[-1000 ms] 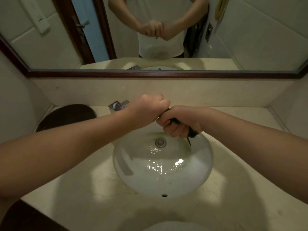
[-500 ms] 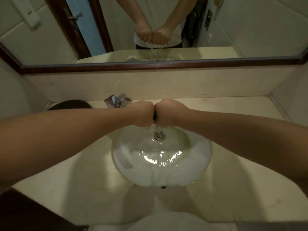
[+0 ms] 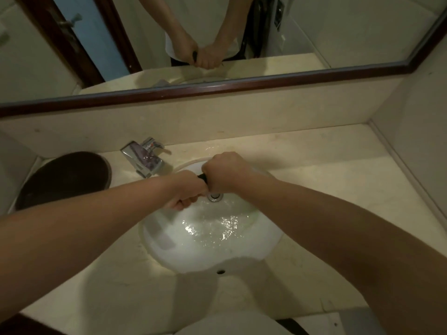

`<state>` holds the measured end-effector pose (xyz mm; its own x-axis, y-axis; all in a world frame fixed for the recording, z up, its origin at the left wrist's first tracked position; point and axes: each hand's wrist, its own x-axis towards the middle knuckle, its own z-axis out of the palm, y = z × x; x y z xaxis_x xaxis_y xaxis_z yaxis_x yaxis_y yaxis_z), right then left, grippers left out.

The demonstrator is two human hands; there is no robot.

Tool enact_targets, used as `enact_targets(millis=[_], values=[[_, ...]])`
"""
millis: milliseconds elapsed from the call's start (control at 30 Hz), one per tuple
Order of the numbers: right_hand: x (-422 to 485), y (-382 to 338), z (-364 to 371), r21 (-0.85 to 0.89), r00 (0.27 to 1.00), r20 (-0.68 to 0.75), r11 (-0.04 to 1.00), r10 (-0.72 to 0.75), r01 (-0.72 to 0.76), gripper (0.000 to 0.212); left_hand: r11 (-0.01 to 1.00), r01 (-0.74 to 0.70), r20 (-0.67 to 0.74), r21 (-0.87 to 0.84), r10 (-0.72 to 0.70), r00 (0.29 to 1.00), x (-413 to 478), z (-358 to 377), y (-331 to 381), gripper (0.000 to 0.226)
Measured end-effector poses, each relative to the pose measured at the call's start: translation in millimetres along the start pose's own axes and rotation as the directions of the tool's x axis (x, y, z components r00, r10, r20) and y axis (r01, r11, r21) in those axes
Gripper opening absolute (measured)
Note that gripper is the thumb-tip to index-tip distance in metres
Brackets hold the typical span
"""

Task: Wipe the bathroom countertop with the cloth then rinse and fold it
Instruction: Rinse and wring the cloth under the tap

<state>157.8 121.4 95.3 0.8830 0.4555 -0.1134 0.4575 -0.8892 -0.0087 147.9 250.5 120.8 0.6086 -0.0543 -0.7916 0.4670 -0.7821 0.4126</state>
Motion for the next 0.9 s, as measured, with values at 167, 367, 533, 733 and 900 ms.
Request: enact_targets(millis=[167,367,533,733,900], values=[[-10,5,9,0.062,0.994,-0.032,0.992,-0.106,0.108,0.023,0.961,0.103,0.176,-0.258,-0.058,0.983,-4,14,-14,0.025],[-11,-4,26,0.055,0.972,-0.026,0.971,-0.232,0.233,0.025,0.876,0.155,0.279,-0.457,-0.024,0.960,-3,32,-41,0.026],[-6,-10,30,0.142,0.993,0.012,0.983,-0.121,0.118,0.016,0.984,-0.015,0.104,-0.179,0.034,0.994,10,18,-43,0.023],[-16,-2,46,0.666,0.995,0.063,0.740,0.073,-0.097,0.042,0.971,-0.187,-0.017,-0.147,0.186,0.982,20,10,-68,0.018],[-19,-1,33,0.928,0.972,0.170,0.304,0.162,-0.213,0.039,0.860,-0.276,-0.096,-0.429,0.260,0.961,19,12,-82,0.030]])
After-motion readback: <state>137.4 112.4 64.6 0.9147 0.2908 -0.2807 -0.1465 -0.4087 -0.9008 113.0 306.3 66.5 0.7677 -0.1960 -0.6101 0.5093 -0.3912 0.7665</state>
